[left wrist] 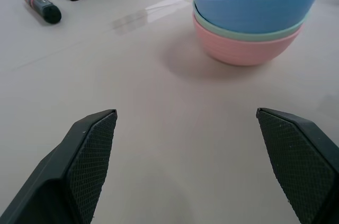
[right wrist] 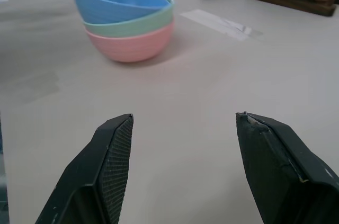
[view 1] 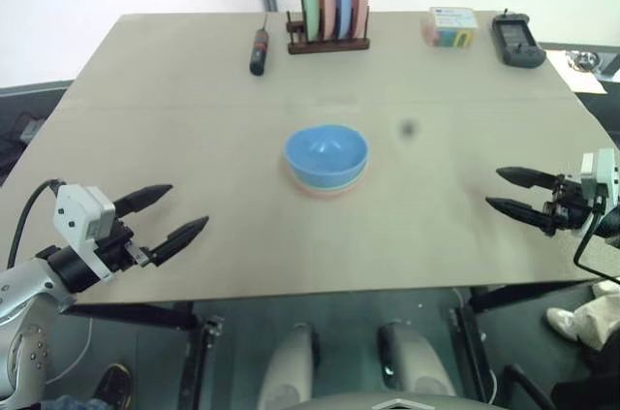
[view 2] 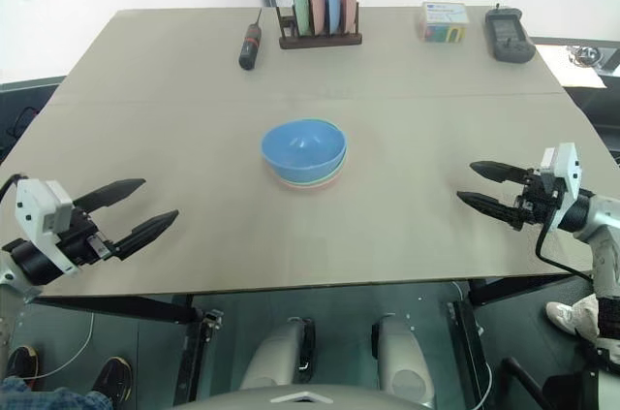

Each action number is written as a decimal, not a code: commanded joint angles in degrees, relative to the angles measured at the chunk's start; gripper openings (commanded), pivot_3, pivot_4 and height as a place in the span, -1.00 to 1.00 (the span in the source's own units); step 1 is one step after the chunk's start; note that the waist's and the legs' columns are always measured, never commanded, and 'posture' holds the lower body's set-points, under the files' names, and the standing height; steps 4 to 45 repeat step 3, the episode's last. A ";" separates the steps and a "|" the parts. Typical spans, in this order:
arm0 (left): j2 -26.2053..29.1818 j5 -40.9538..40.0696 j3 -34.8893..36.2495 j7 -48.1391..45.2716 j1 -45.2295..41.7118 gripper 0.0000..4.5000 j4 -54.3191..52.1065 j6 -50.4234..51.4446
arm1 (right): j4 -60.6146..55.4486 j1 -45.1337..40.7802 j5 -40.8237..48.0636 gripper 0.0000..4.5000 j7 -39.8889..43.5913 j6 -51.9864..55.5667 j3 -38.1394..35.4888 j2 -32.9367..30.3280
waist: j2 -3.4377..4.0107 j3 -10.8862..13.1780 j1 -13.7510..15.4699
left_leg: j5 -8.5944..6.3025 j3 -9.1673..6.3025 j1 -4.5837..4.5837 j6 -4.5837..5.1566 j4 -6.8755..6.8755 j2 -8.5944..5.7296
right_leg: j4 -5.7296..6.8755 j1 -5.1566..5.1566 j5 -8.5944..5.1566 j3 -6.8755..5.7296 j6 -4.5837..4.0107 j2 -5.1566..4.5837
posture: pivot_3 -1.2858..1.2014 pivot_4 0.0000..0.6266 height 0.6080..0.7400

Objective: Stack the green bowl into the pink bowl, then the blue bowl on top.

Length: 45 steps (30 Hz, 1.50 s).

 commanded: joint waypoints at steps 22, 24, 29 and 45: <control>0.38 0.05 1.68 0.35 -1.53 1.00 0.71 -1.75 | -0.32 -1.30 1.07 0.44 -0.30 -0.93 -0.90 -1.21 | 0.00 0.00 0.03 | 0.00 0.00 0.00 0.00 0.00 -0.01 | -0.01 0.00 0.00 0.00 -0.01 0.00 | 0.03 -0.52 1.00; 0.38 0.05 1.68 0.35 -1.53 1.00 0.71 -1.75 | -0.32 -1.30 1.07 0.44 -0.30 -0.93 -0.90 -1.21 | 0.00 0.00 0.03 | 0.00 0.00 0.00 0.00 0.00 -0.01 | -0.01 0.00 0.00 0.00 -0.01 0.00 | 0.03 -0.52 1.00; 0.38 0.05 1.68 0.35 -1.53 1.00 0.71 -1.75 | -0.32 -1.30 1.07 0.44 -0.30 -0.93 -0.90 -1.21 | 0.00 0.00 0.03 | 0.00 0.00 0.00 0.00 0.00 -0.01 | -0.01 0.00 0.00 0.00 -0.01 0.00 | 0.03 -0.52 1.00; 0.38 0.05 1.68 0.35 -1.53 1.00 0.71 -1.75 | -0.32 -1.30 1.07 0.44 -0.30 -0.93 -0.90 -1.21 | 0.00 0.00 0.03 | 0.00 0.00 0.00 0.00 0.00 -0.01 | -0.01 0.00 0.00 0.00 -0.01 0.00 | 0.03 -0.52 1.00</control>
